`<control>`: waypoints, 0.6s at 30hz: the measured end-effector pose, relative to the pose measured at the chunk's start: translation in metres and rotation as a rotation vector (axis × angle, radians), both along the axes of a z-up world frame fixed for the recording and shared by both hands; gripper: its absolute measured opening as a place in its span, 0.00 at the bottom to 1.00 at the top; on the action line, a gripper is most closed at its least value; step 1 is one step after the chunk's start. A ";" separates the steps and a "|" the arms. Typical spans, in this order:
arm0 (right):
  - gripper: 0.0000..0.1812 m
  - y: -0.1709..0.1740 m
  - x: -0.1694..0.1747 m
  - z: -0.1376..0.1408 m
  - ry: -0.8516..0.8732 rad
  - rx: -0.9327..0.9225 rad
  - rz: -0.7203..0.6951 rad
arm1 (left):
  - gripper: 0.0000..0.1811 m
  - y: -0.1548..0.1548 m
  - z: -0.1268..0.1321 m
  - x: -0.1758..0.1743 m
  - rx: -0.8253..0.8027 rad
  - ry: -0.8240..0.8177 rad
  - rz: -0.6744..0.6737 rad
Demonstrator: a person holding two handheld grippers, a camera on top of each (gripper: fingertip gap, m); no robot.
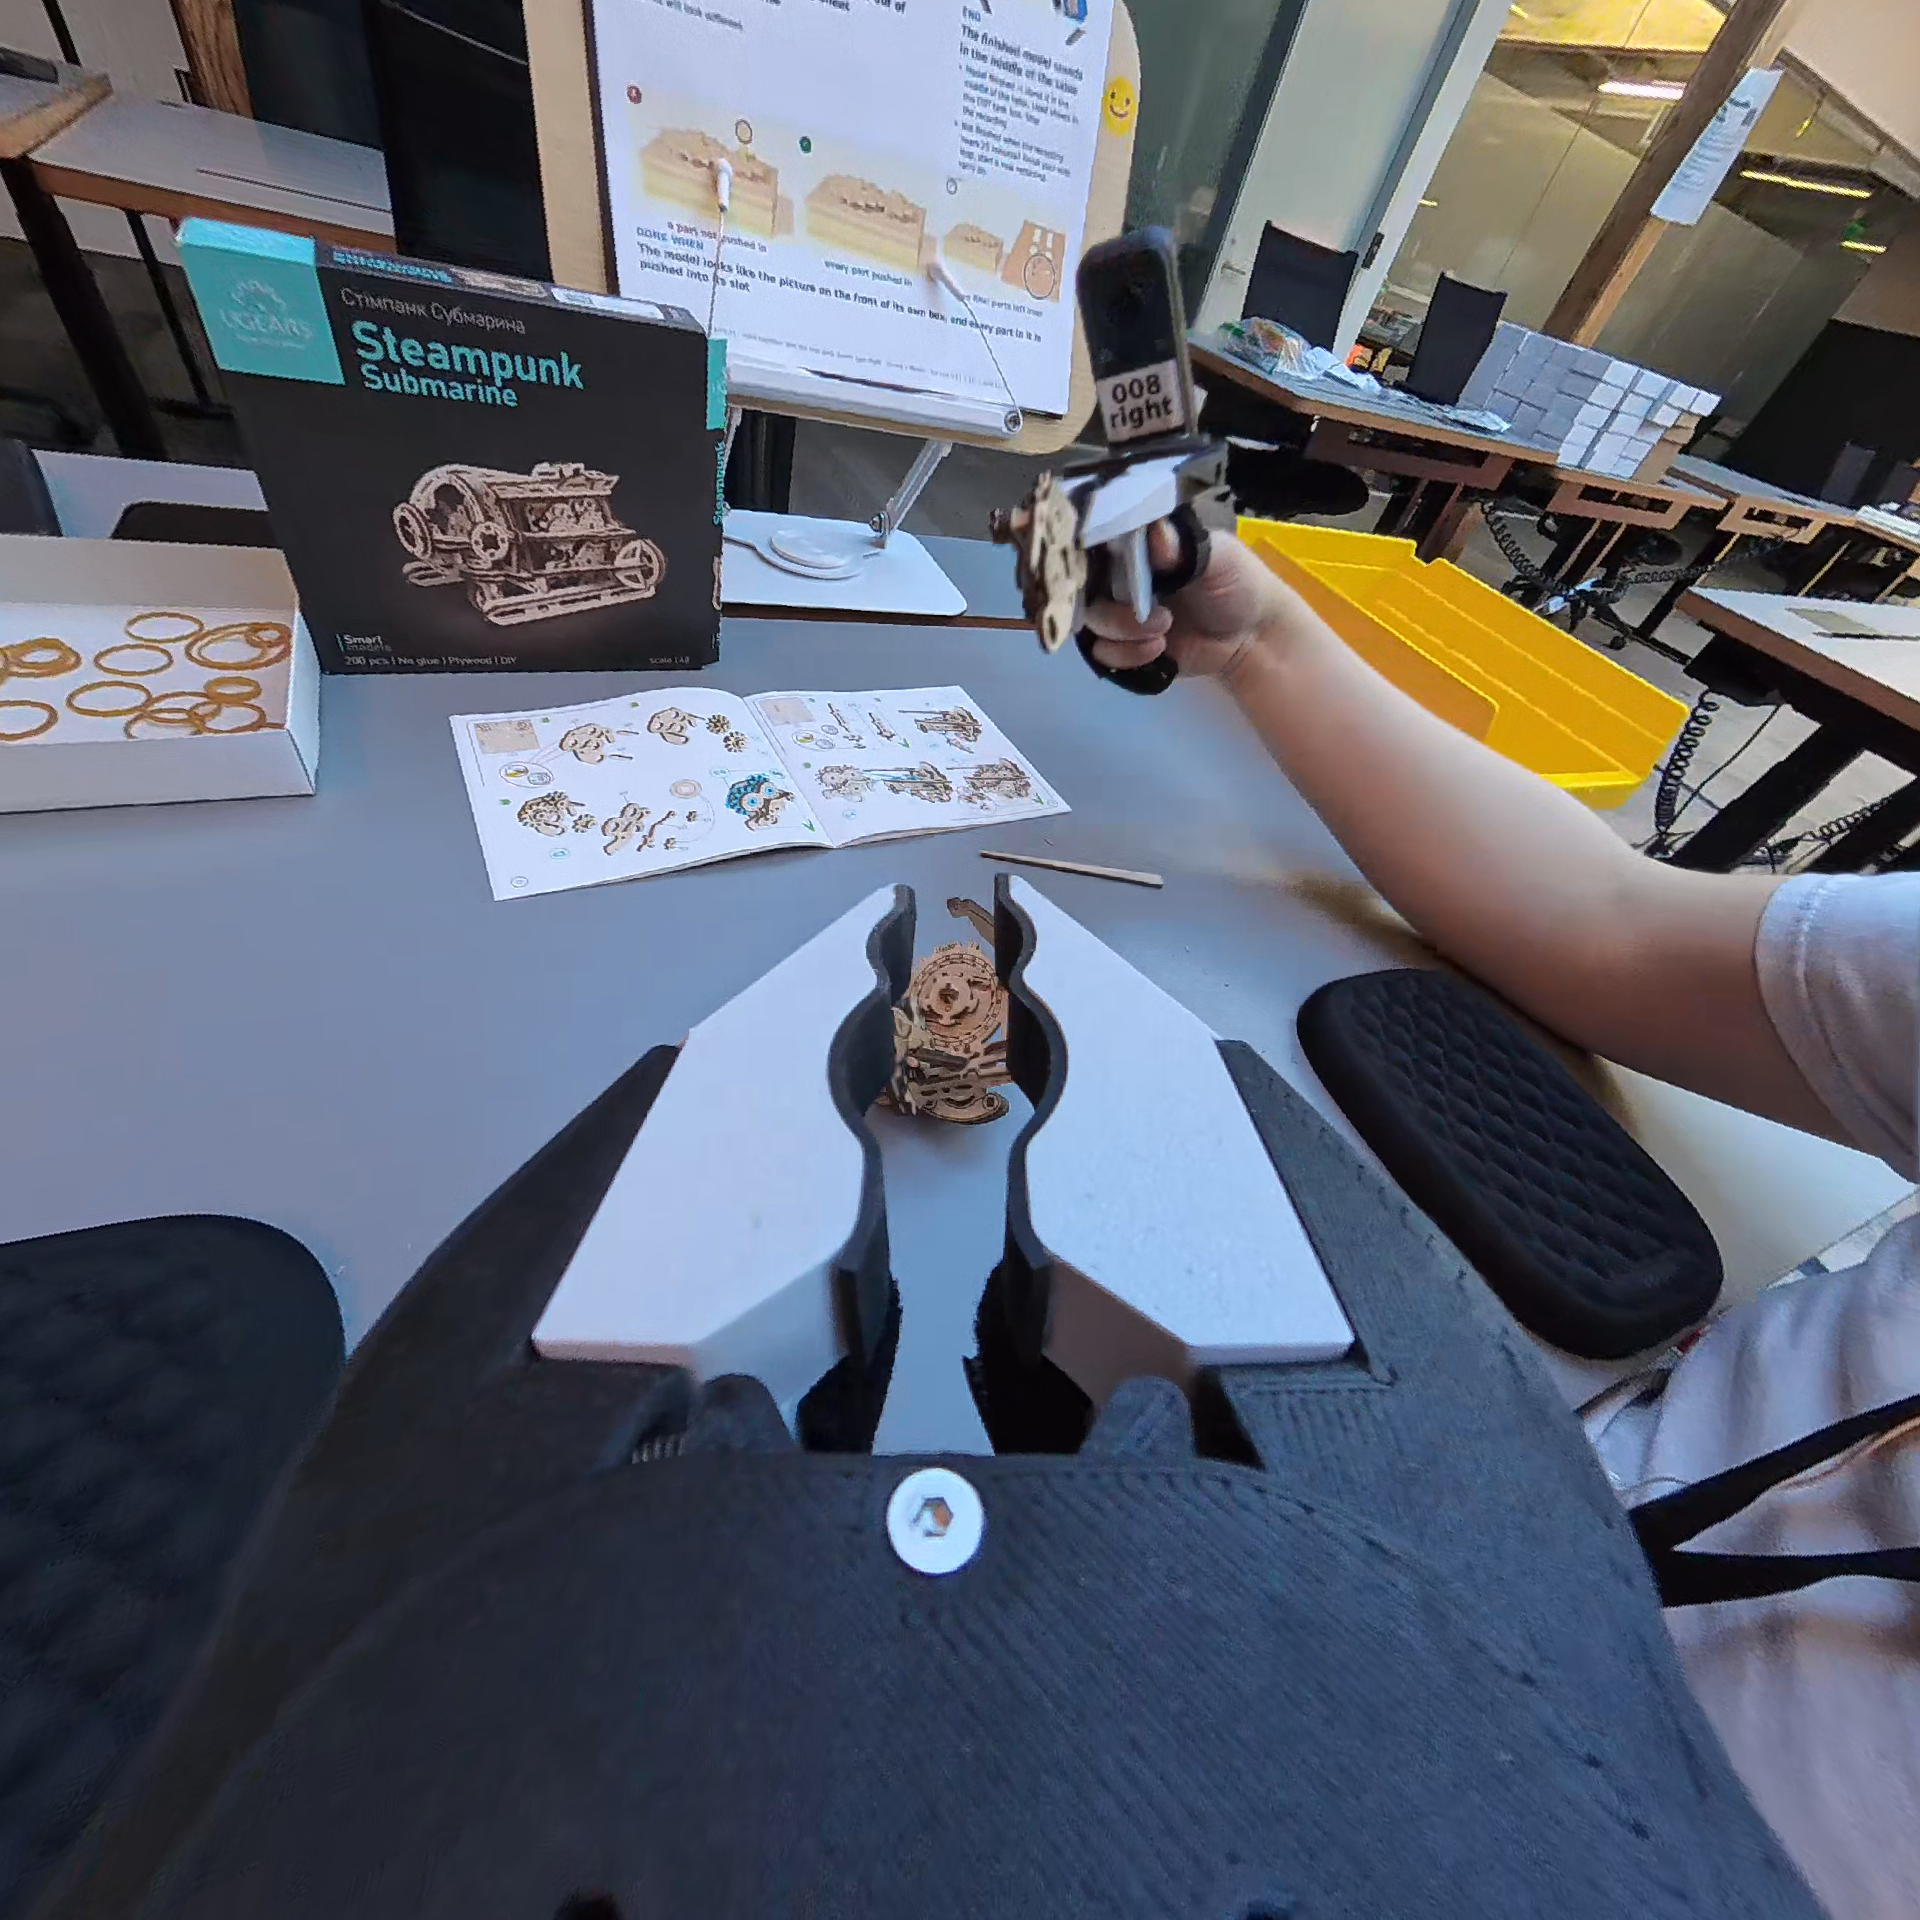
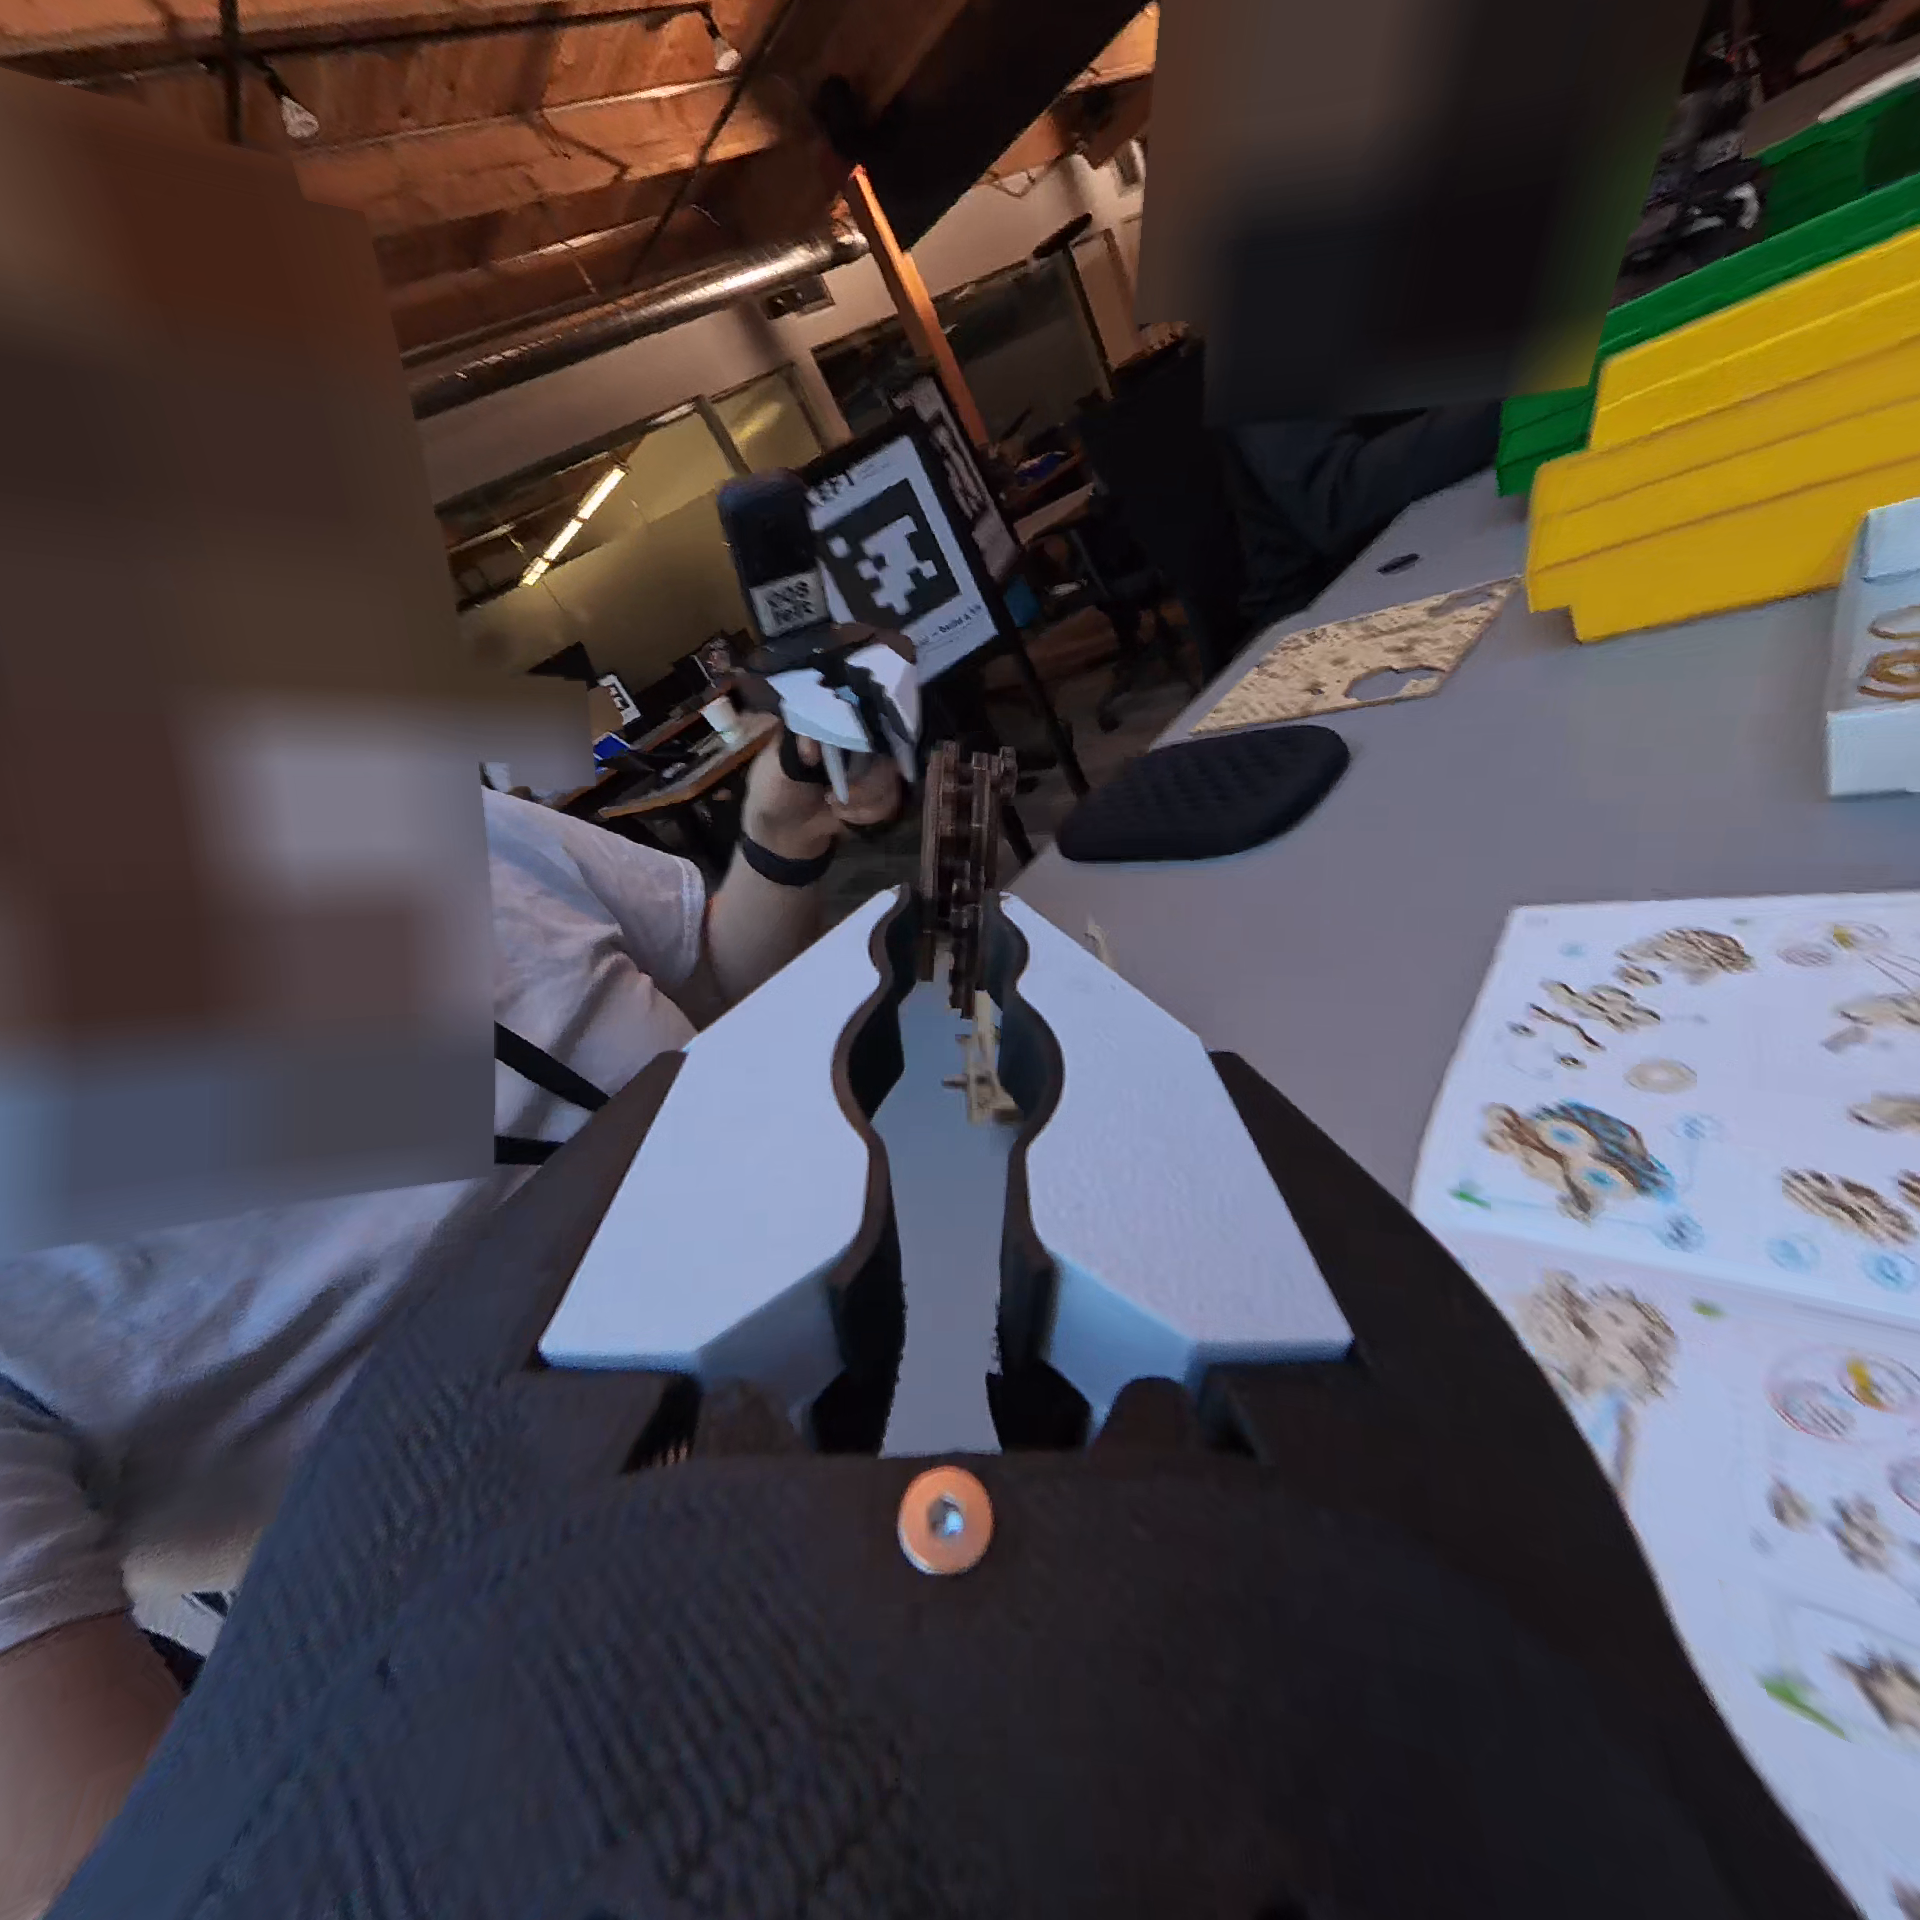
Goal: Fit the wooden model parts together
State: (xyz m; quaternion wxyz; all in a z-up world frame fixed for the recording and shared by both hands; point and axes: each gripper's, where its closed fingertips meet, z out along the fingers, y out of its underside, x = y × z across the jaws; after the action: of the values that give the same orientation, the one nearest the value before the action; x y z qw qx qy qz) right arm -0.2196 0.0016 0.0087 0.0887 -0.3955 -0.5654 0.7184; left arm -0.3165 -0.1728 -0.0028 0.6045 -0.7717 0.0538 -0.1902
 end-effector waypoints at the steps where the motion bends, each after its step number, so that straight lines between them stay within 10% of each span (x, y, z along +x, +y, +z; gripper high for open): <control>1: 0.05 0.010 -0.002 -0.014 -0.037 0.026 -0.026 | 0.08 0.001 0.001 -0.001 0.002 -0.003 0.005; 18: 0.06 0.066 -0.016 -0.085 -0.542 0.069 -0.004 | 0.10 0.027 -0.002 0.012 -0.050 0.102 0.013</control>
State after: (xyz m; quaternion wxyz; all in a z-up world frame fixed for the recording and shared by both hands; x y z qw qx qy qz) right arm -0.2357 0.0672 -0.0767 -0.0510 -0.5709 -0.5921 0.5665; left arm -0.3045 -0.1456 -0.0049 0.5825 -0.7957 0.0747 -0.1481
